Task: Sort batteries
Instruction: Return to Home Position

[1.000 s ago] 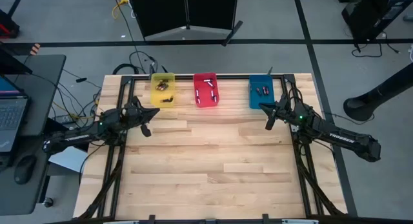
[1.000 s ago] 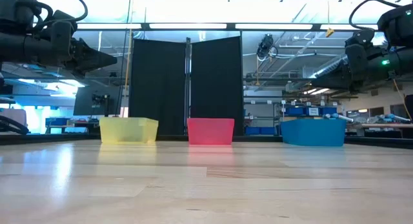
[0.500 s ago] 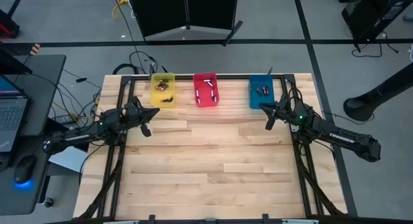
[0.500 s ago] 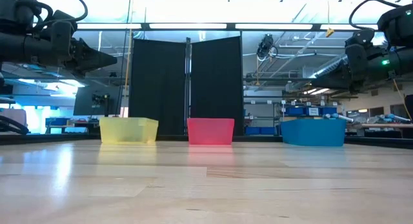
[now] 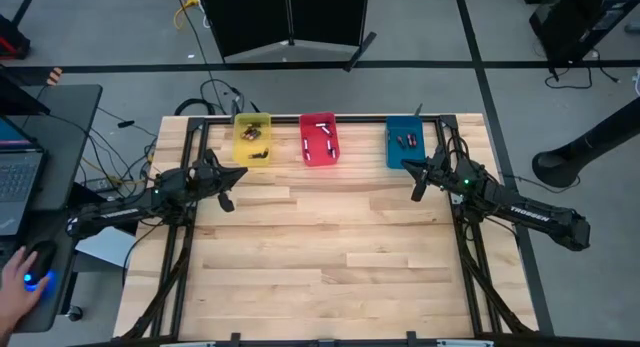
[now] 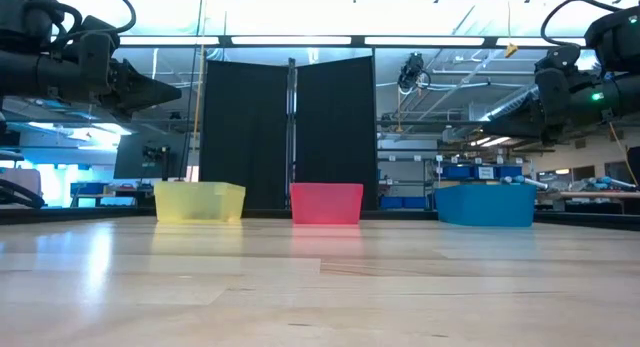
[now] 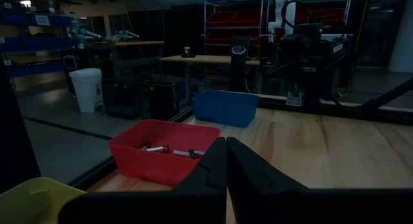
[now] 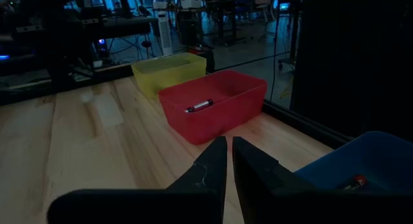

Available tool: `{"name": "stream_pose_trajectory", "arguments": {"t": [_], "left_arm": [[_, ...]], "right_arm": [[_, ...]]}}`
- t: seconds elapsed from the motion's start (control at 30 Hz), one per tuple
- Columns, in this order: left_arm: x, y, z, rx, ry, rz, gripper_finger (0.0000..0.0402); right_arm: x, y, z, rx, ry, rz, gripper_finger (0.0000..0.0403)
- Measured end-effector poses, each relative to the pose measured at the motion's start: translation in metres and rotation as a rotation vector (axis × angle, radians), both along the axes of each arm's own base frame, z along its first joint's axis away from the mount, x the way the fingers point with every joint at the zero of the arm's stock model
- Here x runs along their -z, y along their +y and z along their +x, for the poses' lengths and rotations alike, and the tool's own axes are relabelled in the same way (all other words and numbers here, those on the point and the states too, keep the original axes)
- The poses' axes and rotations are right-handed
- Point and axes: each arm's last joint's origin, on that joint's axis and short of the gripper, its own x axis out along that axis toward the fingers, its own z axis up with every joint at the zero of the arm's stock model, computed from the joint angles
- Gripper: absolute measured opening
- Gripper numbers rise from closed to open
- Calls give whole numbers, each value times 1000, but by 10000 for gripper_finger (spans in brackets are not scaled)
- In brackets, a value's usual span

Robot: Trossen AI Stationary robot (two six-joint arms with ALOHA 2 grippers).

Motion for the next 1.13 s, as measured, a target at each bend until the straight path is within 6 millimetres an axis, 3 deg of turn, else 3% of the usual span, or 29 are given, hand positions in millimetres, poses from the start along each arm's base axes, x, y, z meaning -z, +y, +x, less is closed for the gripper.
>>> {"name": "stream_pose_trajectory", "arguments": {"t": [1.13], "left_arm": [[0,0,0,0,0,0,8]], "right_arm": [[0,0,0,0,0,0,34]]}}
